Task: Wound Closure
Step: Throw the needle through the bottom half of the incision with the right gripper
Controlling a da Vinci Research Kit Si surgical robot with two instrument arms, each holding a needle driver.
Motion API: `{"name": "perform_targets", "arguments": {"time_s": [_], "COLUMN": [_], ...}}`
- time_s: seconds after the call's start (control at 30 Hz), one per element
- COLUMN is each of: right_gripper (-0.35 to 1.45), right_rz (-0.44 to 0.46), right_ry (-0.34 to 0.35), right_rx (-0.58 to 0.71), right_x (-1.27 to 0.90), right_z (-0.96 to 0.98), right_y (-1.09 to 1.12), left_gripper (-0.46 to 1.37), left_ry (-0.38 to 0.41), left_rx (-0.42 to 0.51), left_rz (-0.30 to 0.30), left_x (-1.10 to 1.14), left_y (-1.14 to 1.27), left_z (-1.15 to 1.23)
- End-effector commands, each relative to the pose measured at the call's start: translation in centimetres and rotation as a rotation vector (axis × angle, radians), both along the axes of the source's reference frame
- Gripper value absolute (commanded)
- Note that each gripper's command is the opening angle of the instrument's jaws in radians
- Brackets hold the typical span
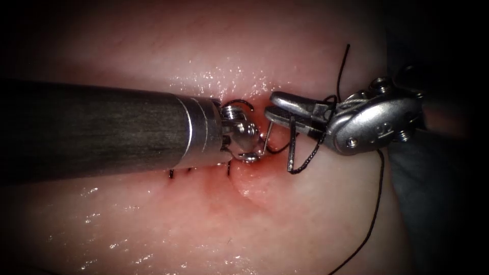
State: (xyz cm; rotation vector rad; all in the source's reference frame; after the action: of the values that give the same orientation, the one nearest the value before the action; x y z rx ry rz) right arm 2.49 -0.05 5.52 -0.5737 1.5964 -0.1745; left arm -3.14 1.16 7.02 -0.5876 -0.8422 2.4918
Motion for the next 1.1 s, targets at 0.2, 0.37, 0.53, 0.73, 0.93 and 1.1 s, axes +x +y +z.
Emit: {"name": "perform_targets", "arguments": {"time_s": [0.2,0.37,0.53,0.73,0.93,1.1], "right_gripper": [-0.35,-0.35,-0.35,-0.35,-0.35,-0.35], "right_rz": [-0.001,-0.006,-0.003,0.0,-0.005,-0.012], "right_ry": [0.003,-0.005,-0.009,-0.006,-0.008,-0.028], "right_rx": [0.013,0.027,0.035,0.076,0.105,0.11], "right_x": [0.01,-0.01,-0.07,-0.11,-0.11,-0.11], "right_z": [0.06,0.13,0.14,0.16,0.18,0.19], "right_y": [-0.07,-0.09,-0.08,-0.07,-0.05,-0.01], "left_gripper": [0.99,0.94,0.94,0.96,0.95,0.95], "left_ry": [0.006,0.002,0.0,0.0,0.0,0.0], "left_rx": [-0.015,-0.013,-0.017,-0.017,-0.017,-0.017], "left_rz": [-0.015,-0.016,-0.02,-0.02,-0.02,-0.02], "left_x": [0.0,0.0,0.01,0.01,0.01,0.01], "left_y": [0.02,0.03,0.06,0.07,0.06,0.06], "left_z": [-0.02,-0.04,-0.08,-0.08,-0.08,-0.08]}}
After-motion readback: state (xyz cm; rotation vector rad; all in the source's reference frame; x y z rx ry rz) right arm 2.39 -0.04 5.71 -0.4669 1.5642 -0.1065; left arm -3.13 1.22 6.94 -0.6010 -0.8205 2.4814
